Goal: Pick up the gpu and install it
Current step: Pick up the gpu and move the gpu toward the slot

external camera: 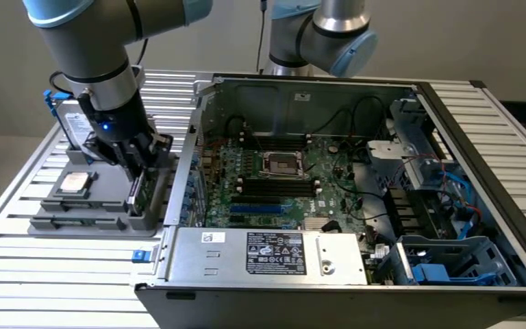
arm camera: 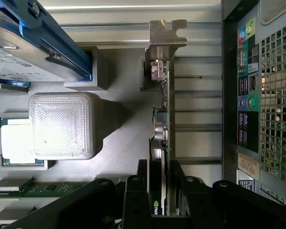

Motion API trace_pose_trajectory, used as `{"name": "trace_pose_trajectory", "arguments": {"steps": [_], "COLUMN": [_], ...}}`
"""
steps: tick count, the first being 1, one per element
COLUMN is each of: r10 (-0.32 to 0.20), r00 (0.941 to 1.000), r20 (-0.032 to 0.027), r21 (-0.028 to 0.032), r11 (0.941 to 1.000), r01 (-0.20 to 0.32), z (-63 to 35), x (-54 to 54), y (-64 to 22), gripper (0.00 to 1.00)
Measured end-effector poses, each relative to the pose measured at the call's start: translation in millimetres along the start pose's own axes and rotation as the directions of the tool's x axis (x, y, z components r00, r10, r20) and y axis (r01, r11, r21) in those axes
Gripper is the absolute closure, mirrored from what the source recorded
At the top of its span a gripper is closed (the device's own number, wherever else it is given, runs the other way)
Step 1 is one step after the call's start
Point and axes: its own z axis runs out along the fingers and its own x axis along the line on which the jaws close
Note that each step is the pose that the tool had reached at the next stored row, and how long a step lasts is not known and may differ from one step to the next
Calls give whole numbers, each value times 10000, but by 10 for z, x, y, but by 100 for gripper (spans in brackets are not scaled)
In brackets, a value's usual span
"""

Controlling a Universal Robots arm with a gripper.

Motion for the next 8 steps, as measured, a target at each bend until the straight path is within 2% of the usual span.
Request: {"name": "trace_pose_trajectory", "arguments": {"steps": [2, 8], "r10": [8, 16], "r00": [10000, 10000], "r20": [1, 15], "r21": [-1, -1], "r11": [10000, 10000], "r01": [-8, -16], "z": [1, 9], "x": [0, 0], "y": [0, 0], "gripper": [74, 74]}}
